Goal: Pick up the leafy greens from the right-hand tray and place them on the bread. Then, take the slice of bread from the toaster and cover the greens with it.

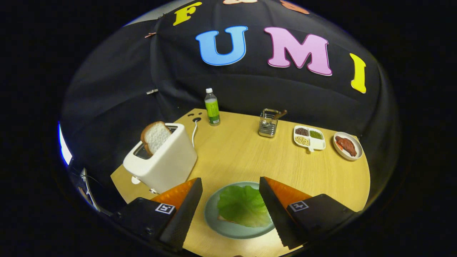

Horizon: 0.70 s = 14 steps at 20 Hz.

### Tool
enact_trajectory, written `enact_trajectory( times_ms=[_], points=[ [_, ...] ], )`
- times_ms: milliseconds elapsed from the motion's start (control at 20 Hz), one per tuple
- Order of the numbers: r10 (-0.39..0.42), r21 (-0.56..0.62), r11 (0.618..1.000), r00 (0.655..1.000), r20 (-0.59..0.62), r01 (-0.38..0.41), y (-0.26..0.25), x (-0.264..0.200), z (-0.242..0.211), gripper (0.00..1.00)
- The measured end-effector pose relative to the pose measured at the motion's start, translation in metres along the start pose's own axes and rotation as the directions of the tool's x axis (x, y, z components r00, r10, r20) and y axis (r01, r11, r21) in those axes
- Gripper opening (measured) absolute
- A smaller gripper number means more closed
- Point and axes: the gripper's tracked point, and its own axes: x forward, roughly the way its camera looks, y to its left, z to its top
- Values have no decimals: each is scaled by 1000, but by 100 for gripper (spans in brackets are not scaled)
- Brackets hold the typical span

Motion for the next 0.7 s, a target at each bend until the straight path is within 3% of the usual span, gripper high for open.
enact_trajectory(
  times_ms=[500,700],
  points=[
    [189,-202,964,980,61,-173,118,21,52,99],
    [234,-218,950,972,27,-222,162,35,55,99]
  ],
)
